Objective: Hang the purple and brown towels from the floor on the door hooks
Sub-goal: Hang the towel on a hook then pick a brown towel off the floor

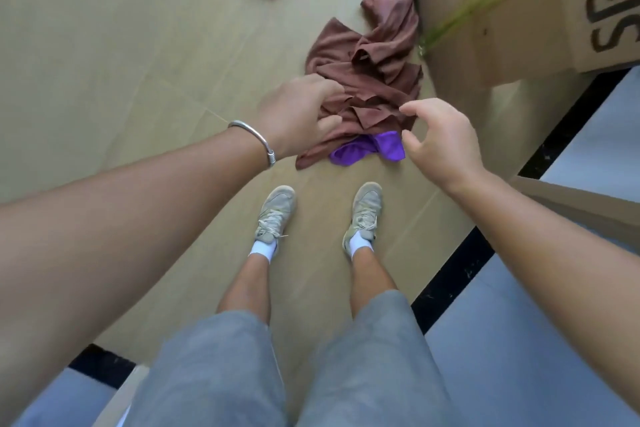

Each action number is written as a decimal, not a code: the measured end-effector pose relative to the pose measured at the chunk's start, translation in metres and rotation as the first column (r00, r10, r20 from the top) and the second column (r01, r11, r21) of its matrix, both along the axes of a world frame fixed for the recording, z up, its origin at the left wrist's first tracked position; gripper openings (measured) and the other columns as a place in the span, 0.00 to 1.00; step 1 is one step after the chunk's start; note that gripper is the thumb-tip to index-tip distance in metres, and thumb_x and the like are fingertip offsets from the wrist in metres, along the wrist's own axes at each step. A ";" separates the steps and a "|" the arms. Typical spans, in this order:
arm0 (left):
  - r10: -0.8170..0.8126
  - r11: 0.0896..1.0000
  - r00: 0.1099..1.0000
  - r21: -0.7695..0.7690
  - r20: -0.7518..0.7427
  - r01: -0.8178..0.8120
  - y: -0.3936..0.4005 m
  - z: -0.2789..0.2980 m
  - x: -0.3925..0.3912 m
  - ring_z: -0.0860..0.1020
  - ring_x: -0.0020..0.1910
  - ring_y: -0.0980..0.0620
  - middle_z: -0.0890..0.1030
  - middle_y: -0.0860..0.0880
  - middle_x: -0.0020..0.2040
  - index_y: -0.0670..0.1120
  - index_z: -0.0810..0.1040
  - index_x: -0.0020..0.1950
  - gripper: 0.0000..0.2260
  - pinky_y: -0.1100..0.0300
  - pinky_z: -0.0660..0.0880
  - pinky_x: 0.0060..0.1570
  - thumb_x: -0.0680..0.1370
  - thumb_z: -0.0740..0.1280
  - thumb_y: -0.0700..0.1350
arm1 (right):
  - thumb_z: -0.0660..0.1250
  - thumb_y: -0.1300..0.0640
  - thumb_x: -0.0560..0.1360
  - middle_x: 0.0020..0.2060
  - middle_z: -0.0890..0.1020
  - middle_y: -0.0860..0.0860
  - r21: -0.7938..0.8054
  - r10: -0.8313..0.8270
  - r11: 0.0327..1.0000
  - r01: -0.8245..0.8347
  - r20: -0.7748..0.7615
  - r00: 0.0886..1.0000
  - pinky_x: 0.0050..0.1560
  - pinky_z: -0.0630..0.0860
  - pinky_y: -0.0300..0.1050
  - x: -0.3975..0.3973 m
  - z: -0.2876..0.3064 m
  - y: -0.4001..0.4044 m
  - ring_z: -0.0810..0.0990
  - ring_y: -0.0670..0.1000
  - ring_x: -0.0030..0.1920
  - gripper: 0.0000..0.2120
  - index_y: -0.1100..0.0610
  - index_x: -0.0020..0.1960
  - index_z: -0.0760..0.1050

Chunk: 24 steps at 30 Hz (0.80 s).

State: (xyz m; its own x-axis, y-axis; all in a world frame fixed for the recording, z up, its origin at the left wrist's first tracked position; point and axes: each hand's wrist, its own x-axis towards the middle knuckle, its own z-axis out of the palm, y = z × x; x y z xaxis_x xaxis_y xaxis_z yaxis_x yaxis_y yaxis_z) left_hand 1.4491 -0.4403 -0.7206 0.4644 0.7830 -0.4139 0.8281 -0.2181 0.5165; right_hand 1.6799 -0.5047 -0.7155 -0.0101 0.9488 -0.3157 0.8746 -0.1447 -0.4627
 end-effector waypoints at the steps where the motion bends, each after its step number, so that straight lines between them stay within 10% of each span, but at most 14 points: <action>1: 0.002 1.000 1.000 -0.012 -0.018 -0.002 -0.003 -0.024 0.007 0.74 0.61 0.46 0.77 0.49 0.63 0.52 0.73 0.66 0.20 0.55 0.71 0.51 0.76 0.66 0.54 | 0.68 0.62 0.69 0.54 0.81 0.53 -0.020 0.012 1.000 -0.011 0.012 1.000 0.57 0.74 0.49 0.010 -0.023 -0.001 0.78 0.55 0.57 0.16 0.57 0.57 0.78; 8: -0.072 0.995 0.997 -0.072 -0.014 0.071 -0.008 -0.181 0.051 0.77 0.51 0.44 0.80 0.46 0.52 0.51 0.79 0.57 0.23 0.54 0.70 0.43 0.72 0.58 0.63 | 0.66 0.61 0.71 0.52 0.81 0.54 -0.142 0.085 0.987 -0.078 0.043 0.995 0.54 0.73 0.51 0.053 -0.179 -0.001 0.77 0.57 0.55 0.14 0.57 0.56 0.79; 24: -0.345 0.938 0.923 -0.022 -0.170 0.346 0.026 -0.405 0.123 0.70 0.59 0.43 0.72 0.47 0.61 0.47 0.72 0.64 0.24 0.46 0.72 0.54 0.70 0.72 0.48 | 0.70 0.57 0.70 0.53 0.79 0.52 -0.173 0.141 0.979 -0.110 0.179 0.974 0.55 0.72 0.52 0.086 -0.428 0.033 0.72 0.59 0.55 0.14 0.53 0.55 0.79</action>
